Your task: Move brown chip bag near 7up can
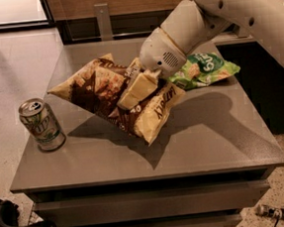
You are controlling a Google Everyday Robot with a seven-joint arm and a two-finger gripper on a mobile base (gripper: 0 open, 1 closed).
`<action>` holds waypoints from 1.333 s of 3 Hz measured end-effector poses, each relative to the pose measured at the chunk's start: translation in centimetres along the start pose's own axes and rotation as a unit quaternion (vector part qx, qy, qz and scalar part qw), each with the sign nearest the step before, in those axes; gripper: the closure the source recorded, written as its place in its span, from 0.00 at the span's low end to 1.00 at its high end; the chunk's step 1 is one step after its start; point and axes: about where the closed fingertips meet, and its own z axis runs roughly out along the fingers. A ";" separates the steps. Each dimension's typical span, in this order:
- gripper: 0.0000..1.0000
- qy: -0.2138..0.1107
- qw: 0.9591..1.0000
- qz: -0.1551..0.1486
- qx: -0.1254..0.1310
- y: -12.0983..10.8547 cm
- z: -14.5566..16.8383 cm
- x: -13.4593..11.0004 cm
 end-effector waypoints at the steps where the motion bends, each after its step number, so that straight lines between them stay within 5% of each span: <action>1: 0.74 0.000 1.000 -0.001 -0.001 0.0 0.3 -0.2; 4: 0.00 0.000 1.000 -0.004 -0.004 0.0 0.8 -0.6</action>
Offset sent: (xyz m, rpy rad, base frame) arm -0.0001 0.0020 -0.0003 -0.0002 0.0010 0.0011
